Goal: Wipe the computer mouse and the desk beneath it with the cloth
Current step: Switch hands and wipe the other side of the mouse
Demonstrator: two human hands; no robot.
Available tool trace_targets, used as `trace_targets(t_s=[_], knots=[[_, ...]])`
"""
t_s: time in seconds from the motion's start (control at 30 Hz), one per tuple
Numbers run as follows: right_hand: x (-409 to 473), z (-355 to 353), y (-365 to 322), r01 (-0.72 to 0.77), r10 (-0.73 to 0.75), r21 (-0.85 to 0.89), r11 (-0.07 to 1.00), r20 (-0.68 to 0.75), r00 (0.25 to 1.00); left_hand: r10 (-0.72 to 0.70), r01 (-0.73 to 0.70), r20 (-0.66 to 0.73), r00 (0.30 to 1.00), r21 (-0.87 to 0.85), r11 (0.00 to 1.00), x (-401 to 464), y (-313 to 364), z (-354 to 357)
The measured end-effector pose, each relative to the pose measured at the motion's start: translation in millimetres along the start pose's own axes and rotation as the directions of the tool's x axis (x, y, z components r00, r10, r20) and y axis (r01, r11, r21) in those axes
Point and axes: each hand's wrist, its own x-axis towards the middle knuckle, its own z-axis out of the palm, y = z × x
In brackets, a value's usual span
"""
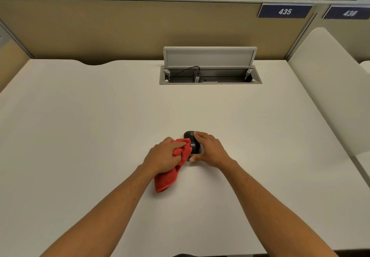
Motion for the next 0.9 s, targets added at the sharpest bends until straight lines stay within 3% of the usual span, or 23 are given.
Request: trace_targets(t_s=[0.23, 0.63, 0.9], knots=[[1, -10, 2, -0.001, -0.005, 0.059, 0.998, 0.109, 0.994, 0.015, -0.017, 0.013, 1.0, 0.125, 0.992, 1, -1, 2], [6, -11, 7, 0.016, -0.007, -0.102, 0.995, 0.088, 0.996, 0.173, -0.236, 0.22, 0.96, 0.305, 0.922, -15, 14, 8], [7, -12, 11, 0.049, -0.038, -0.124, 0.991, 0.083, 0.996, 0.181, -0.174, 0.003, 0.984, 0.275, 0.945, -11, 23, -16]])
